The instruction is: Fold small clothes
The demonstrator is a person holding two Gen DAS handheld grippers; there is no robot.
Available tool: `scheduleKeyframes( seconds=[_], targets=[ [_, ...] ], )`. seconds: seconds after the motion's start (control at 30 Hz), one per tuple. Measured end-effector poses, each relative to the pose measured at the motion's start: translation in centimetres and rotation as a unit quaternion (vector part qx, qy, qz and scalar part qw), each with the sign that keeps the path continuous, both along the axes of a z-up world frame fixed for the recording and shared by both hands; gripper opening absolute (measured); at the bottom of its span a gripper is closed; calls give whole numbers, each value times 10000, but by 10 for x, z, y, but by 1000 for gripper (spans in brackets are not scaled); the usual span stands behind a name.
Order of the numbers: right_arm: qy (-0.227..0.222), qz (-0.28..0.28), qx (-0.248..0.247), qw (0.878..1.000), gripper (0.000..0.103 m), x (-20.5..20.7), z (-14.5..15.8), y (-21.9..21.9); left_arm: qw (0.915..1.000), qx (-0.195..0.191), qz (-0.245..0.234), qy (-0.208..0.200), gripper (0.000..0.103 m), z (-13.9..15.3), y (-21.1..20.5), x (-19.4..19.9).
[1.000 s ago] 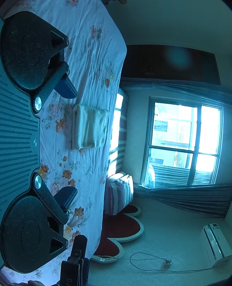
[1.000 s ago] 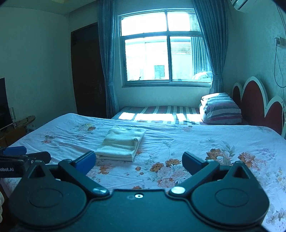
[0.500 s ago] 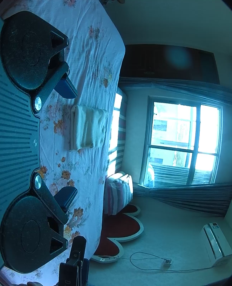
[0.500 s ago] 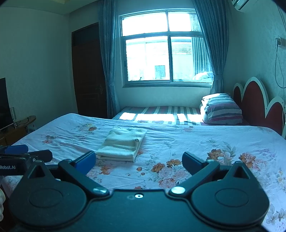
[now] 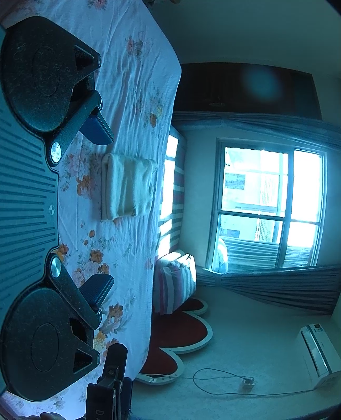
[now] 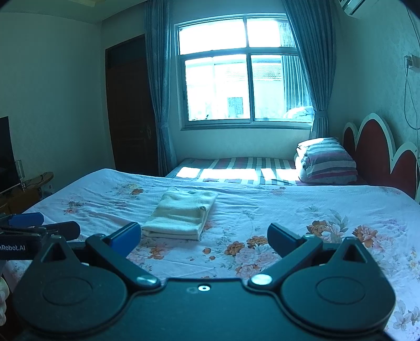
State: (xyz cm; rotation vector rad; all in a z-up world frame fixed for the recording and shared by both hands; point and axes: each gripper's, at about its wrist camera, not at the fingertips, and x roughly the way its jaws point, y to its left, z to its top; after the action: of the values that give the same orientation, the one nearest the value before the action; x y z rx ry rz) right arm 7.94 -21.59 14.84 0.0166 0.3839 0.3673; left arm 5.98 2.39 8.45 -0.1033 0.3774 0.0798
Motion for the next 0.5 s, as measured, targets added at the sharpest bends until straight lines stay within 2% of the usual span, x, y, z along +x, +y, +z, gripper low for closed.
scheduleKeyframes(
  seconds=[0.5],
  targets=[
    [8, -31, -35, 10000, 103, 1, 0, 0, 10000, 39, -39, -6, 103, 1, -4, 3]
  ],
)
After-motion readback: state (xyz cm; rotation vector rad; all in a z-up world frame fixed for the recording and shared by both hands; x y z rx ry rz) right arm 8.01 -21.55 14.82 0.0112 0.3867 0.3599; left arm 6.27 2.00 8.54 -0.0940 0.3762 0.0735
